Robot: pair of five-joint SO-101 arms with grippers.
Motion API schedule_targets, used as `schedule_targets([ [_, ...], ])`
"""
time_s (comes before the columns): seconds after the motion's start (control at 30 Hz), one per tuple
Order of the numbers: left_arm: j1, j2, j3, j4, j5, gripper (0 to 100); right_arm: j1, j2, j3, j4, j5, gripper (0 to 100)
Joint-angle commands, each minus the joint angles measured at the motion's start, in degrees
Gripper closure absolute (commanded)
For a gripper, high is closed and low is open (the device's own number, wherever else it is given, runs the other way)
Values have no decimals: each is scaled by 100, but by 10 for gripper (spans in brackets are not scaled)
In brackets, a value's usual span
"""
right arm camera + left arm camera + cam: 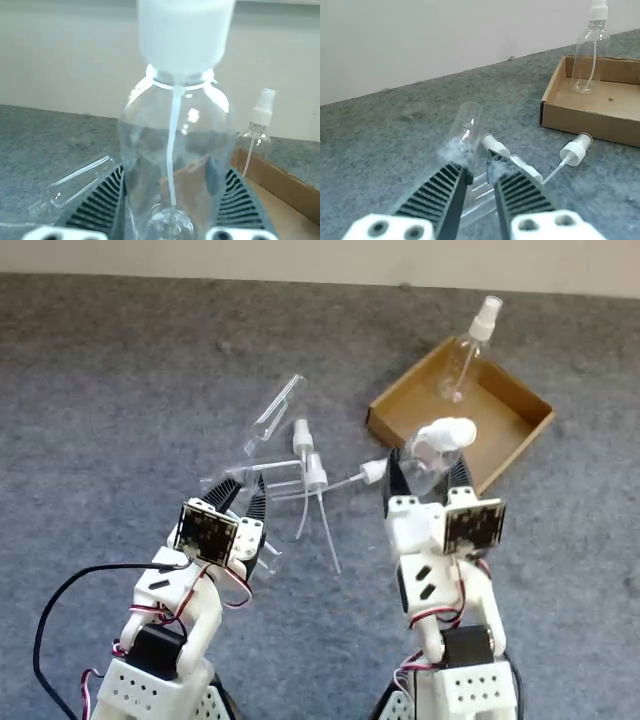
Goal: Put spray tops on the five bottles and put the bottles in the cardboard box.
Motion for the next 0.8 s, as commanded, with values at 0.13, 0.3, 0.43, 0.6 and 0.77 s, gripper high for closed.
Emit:
schedule_targets([
  [0.13,-48,-40,110,343,62,995,268,2501,-1033,-1613,53,871],
  [0.3,-48,-40,110,440,62,995,462,4004,-1508,-2536,53,871],
  [0.43,-57,-31,110,457,53,995,479,5007,-1789,-3143,53,871],
  [0.6,-75,-31,110,457,53,995,479,6105,-2334,-3714,53,872],
  [0.77,-75,-31,110,457,53,995,488,7292,-3073,-4127,53,872],
])
